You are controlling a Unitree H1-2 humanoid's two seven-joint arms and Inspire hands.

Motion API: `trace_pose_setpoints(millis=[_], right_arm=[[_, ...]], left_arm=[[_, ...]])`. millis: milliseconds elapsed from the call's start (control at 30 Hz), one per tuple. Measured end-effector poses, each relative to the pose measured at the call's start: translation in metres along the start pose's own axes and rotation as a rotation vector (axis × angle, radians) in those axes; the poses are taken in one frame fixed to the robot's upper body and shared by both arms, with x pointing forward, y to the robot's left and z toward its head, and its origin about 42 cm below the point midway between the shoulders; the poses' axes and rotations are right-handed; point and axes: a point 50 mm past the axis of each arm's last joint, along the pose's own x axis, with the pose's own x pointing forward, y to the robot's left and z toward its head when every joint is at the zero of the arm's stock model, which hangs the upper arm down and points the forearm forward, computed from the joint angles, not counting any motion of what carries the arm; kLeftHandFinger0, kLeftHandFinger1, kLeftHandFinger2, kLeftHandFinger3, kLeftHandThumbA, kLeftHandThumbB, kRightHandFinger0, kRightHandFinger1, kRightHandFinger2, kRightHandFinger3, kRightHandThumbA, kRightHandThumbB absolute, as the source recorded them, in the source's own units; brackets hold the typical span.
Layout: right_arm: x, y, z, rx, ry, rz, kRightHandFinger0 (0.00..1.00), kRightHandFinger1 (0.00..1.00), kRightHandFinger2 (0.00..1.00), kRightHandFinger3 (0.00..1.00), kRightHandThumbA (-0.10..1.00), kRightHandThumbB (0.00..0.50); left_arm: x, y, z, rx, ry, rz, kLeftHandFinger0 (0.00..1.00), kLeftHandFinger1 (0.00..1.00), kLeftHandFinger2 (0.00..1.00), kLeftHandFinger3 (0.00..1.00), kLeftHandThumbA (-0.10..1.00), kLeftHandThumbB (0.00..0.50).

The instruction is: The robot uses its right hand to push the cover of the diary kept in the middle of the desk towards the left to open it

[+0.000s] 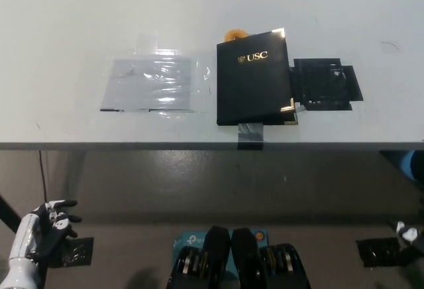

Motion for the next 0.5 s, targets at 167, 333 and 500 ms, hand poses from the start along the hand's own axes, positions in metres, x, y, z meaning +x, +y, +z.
trace_pose_setpoints(millis=[167, 333, 500], right_arm=[[0.019, 0.017, 0.063, -0.019, -0.202, 0.087, 0.81, 0.87, 0.9, 0.99, 1.0, 0.091], [0.025, 0.034, 0.104, -0.015, -0.308, 0.154, 0.76, 0.85, 0.88, 0.97, 1.0, 0.073], [0.025, 0.047, 0.122, -0.013, -0.334, 0.206, 0.71, 0.81, 0.84, 0.93, 1.0, 0.082]], left_arm=[[0.0, 0.0, 0.0, 0.001, 0.003, -0.001, 0.24, 0.3, 0.4, 0.55, 0.13, 0.359], [0.0, -0.001, 0.001, 0.002, 0.004, -0.003, 0.28, 0.33, 0.43, 0.56, 0.13, 0.366], [0.0, -0.002, 0.0, 0.004, 0.004, -0.007, 0.3, 0.34, 0.44, 0.56, 0.11, 0.359]])
